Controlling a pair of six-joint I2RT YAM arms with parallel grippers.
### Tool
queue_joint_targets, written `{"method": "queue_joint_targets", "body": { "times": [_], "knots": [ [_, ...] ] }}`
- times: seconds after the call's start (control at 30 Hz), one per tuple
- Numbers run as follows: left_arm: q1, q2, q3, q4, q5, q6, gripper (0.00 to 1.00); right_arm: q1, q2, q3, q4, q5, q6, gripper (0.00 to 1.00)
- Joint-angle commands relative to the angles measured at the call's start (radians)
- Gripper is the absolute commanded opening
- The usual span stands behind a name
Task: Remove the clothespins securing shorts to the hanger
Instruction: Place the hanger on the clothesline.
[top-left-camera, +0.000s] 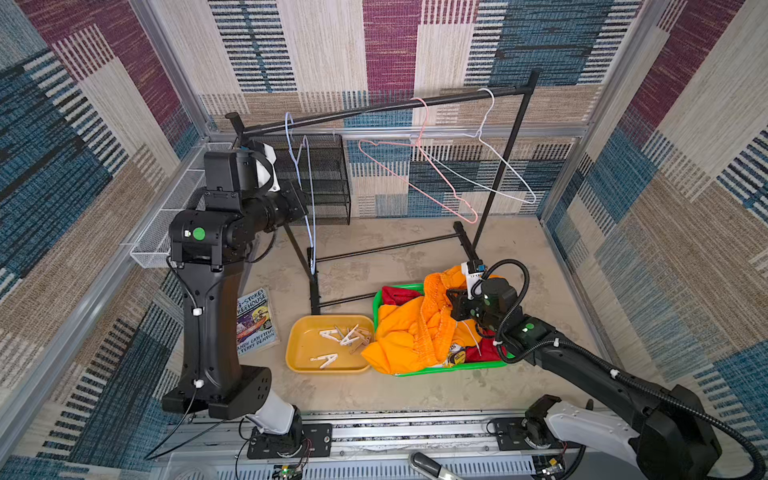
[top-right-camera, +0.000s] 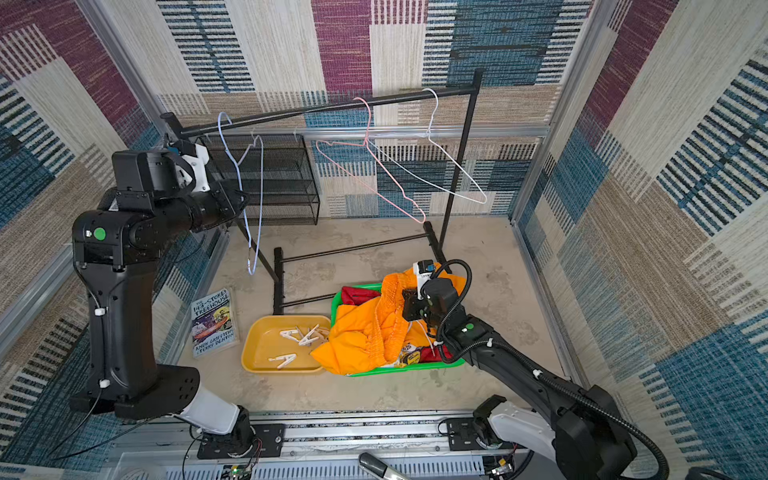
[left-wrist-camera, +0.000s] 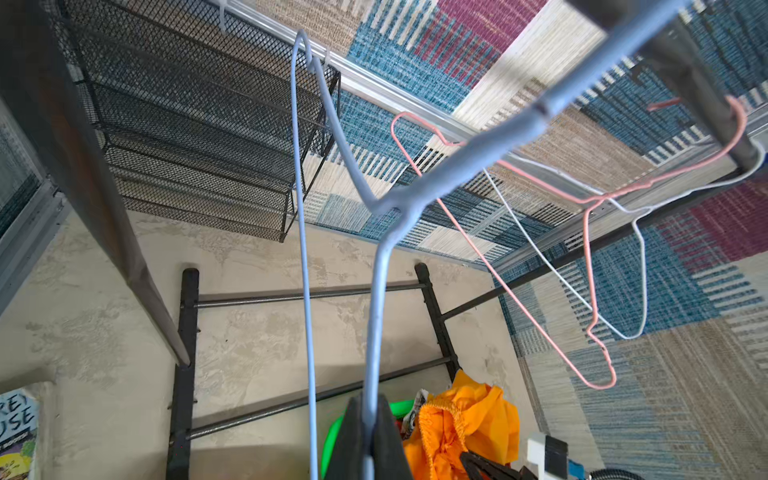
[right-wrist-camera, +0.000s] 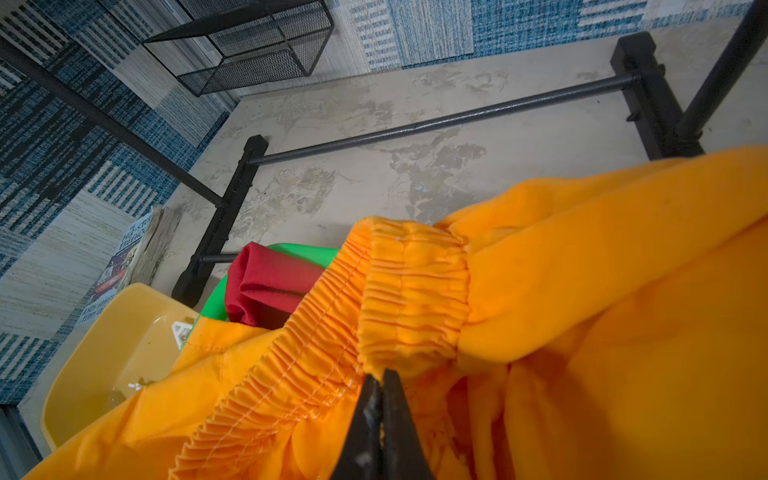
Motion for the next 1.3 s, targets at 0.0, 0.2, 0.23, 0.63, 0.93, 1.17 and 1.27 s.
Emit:
{"method": "queue_joint_targets", "body": {
  "times": [0.0,0.2,0.23,0.63,0.93,1.17,1.27],
  "knots": [
    [0.016,0.001,-0.006,0.112,0.041,-0.044,0.0,0.01,0.008,0.005,0.035,-0.018,0.009,0.04],
    [0.048,0.034,0.001,0.154,0.06,-0.073,0.0,0.028,0.013,0.01,0.033,-0.011,0.012,0.04],
    [0.053,0.041,0.003,0.164,0.063,-0.079,0.0,0.031,0.011,0.012,0.033,-0.009,0.012,0.04],
    [0.082,0.103,-0.015,0.183,0.048,-0.092,0.0,0.045,0.004,0.015,0.021,0.001,0.006,0.05],
    [0.082,0.044,-0.141,0.21,0.026,-0.074,0.07,0.045,0.004,0.029,0.01,0.009,0.0,0.11],
    [0.082,-0.076,-0.257,0.279,0.04,-0.056,0.54,0.046,-0.048,0.044,-0.016,0.045,-0.016,0.49],
    [0.082,-0.169,-0.379,0.341,0.059,-0.04,0.72,0.045,-0.086,0.07,-0.05,0.089,-0.035,0.68]
  ]
}}
